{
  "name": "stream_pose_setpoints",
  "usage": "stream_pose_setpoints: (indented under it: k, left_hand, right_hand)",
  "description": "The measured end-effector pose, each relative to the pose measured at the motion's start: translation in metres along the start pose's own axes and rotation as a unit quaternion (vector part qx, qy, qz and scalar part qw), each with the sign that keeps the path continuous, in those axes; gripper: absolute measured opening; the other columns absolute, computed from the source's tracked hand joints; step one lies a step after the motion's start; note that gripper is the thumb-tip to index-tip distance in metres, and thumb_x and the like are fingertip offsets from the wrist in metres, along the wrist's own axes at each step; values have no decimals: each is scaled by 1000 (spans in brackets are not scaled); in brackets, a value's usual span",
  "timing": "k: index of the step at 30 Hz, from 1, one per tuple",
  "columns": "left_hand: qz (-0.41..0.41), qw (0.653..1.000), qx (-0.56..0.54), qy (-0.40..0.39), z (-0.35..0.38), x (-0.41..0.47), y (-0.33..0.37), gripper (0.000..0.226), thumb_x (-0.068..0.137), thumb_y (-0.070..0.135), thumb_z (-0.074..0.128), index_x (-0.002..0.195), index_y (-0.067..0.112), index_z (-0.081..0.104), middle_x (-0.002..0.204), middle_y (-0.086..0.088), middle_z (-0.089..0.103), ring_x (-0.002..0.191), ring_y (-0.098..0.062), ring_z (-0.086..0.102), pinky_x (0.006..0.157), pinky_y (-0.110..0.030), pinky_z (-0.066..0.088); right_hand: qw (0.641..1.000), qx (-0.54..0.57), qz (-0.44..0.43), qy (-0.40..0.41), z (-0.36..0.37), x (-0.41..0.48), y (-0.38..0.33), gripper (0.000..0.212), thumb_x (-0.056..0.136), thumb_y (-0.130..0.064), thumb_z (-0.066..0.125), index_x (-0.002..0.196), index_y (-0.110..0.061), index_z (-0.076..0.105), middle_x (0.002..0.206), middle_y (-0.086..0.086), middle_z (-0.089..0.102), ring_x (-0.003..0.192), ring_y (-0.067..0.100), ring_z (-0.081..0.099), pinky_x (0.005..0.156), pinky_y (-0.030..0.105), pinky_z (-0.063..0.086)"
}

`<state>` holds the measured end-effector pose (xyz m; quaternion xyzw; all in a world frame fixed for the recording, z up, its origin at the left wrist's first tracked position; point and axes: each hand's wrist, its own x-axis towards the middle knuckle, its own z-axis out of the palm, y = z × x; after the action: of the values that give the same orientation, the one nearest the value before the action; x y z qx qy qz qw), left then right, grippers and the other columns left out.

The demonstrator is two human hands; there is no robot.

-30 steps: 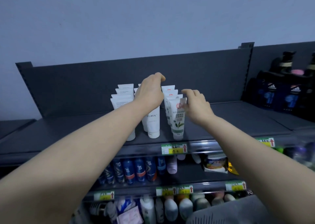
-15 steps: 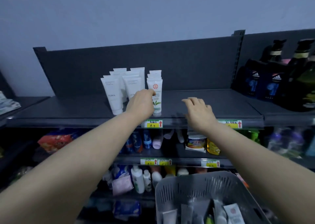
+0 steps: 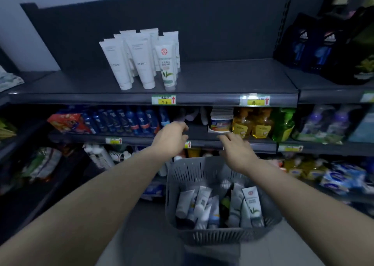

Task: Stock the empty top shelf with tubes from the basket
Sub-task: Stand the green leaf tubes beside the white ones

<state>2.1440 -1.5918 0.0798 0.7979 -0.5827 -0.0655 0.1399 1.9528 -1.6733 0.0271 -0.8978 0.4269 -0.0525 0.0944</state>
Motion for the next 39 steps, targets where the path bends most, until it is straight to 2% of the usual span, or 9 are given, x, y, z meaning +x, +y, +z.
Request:
stream_pose_setpoints:
  k: [7,11,15,23,26,30,32,34,39]
  left_hand:
    - [-20,989,-62,-131,80,-6,-12,32,93,26,53,123,16,58,123,-9,62,113,-29,58,95,-38,49]
    - [-17,982,-72,-172,123,-8,-18,30,93,20,54,121,12,61,122,-10,62,114,-28,57,95,-30,46]
    - [-22,966,-110,-233,163,-9,-27,31,97,19,52,124,7,60,127,-12,61,119,-28,57,97,-33,47]
    - [-62,951,-104,-285,212,-4,-24,36,97,21,52,131,10,54,132,-14,58,119,-28,55,98,-35,48]
    - [-80,948,-103,-290,220,0,-18,36,98,18,49,132,6,52,135,-17,53,122,-30,52,97,-31,45]
    - [-88,944,-97,-302,234,0,-15,27,97,18,49,118,3,59,125,-16,59,114,-30,55,82,-27,41]
    - [-100,946,-88,-296,241,-3,-16,30,99,20,47,123,8,58,126,-13,60,112,-27,56,76,-24,36]
    - [-102,949,-81,-286,245,-5,-15,31,99,19,45,125,8,57,127,-12,60,113,-25,56,78,-23,35]
    - [-116,949,-90,-277,253,-3,-11,28,97,13,47,119,3,60,123,-16,62,111,-27,57,74,-21,33]
  right_hand:
    - [991,-11,80,-102,56,-29,29,46,93,-20,49,137,-21,37,141,7,36,132,31,31,101,47,34]
    - [982,-21,126,-137,79,-41,46,46,96,-25,46,140,-22,34,145,6,33,134,30,29,103,47,32]
    - [976,-35,156,-148,96,-49,60,43,95,-26,46,137,-23,37,140,6,37,131,29,33,102,45,35]
    - [965,-29,138,-220,124,-34,84,56,92,-13,49,144,-17,28,141,12,35,131,33,35,103,42,35]
    - [957,-24,116,-264,139,-19,95,60,90,-7,49,145,-13,26,147,14,28,135,35,31,106,42,34]
    - [939,-67,76,-329,159,2,106,65,91,-3,48,148,-6,16,156,20,11,145,35,13,115,45,25]
    - [934,-84,52,-344,167,9,112,59,93,-5,43,147,-2,19,155,23,13,145,37,11,115,47,24]
    - [933,-94,40,-346,173,15,119,50,95,-8,38,143,0,27,153,25,19,144,38,15,114,48,27]
    - [933,-44,59,-352,175,23,128,39,94,-10,45,131,1,43,133,23,49,121,35,49,98,40,44]
